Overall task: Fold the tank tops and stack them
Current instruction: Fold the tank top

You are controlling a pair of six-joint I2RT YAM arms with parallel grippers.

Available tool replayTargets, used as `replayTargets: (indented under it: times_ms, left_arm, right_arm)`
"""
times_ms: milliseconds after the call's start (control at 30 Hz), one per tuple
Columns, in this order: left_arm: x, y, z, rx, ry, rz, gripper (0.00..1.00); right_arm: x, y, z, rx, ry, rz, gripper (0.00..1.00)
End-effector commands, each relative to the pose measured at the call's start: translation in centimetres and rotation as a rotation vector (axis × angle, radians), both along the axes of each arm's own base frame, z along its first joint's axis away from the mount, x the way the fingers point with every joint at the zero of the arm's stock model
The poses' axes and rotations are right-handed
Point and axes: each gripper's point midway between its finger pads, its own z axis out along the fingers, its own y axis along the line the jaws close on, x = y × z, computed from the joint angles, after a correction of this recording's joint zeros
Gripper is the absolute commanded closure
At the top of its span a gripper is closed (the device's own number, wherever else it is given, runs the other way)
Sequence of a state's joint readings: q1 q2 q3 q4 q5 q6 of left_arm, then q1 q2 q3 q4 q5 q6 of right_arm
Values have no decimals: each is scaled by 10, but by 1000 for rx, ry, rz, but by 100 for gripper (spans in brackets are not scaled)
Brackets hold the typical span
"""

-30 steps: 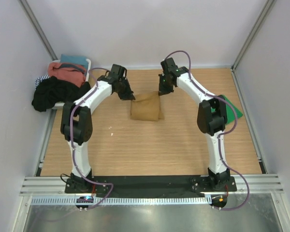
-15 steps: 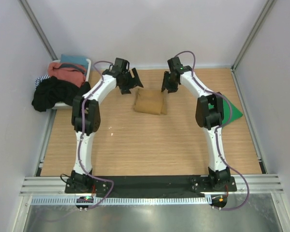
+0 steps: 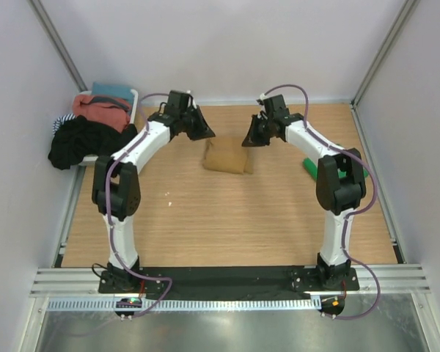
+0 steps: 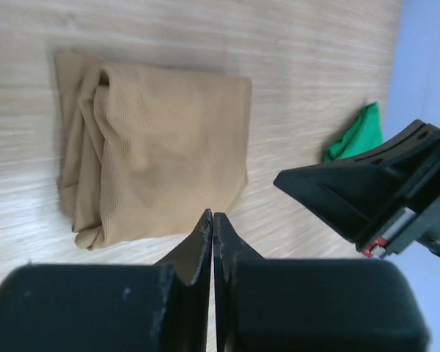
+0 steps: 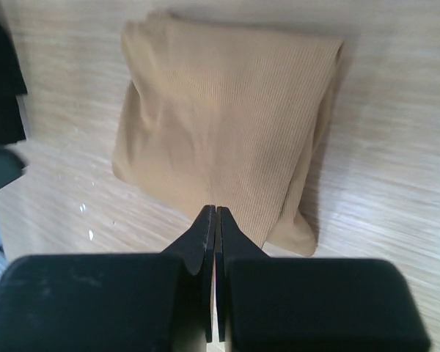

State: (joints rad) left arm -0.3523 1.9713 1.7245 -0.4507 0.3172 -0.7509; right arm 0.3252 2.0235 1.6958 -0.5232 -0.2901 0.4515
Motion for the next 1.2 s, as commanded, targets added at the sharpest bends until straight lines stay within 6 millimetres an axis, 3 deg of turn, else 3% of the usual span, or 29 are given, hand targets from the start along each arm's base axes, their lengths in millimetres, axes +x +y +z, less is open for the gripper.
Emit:
replayTargets:
  times_ms: [0, 133, 267, 367, 433, 567, 600, 667, 700, 800, 933, 1167]
  left_arm:
    - [-3, -19, -41, -67, 76, -64, 100]
    - [6, -23, -85, -61, 138, -67, 100]
    - [14, -11, -119, -10, 170, -22, 100]
    - [17, -3, -141, 36, 182, -14, 100]
    - [17, -3, -142, 50, 167, -40, 100]
    - [16, -4, -113, 53, 92, -78, 99]
    - [17, -4, -94, 41, 57, -80, 99]
    - [13, -5, -78, 23, 30, -88, 97]
    - [12, -4, -60, 12, -6, -82, 97]
    - [2, -3, -49, -3, -22, -78, 97]
    - [-12, -8, -34, -80, -57, -78, 98]
    - [-30, -17, -94, -105, 47, -60, 100]
  right_arm:
    - [-14, 25, -9, 137, 10, 88, 99]
    - [-27, 34, -36, 186, 83, 145, 99]
    - [-31, 22, -87, 131, 190, 97, 99]
    - [-31, 19, -97, 131, 221, 80, 99]
    - [-30, 19, -90, 136, 202, 82, 99]
    - [-22, 26, -55, 172, 132, 112, 98]
    - [-20, 28, -45, 185, 113, 123, 98]
    - [-13, 34, -26, 220, 77, 141, 98]
    - [-12, 39, -17, 252, 67, 160, 98]
    - [-5, 52, 2, 323, 39, 185, 98]
    - [10, 64, 9, 394, 25, 181, 98]
    - [30, 102, 0, 523, 42, 195, 99]
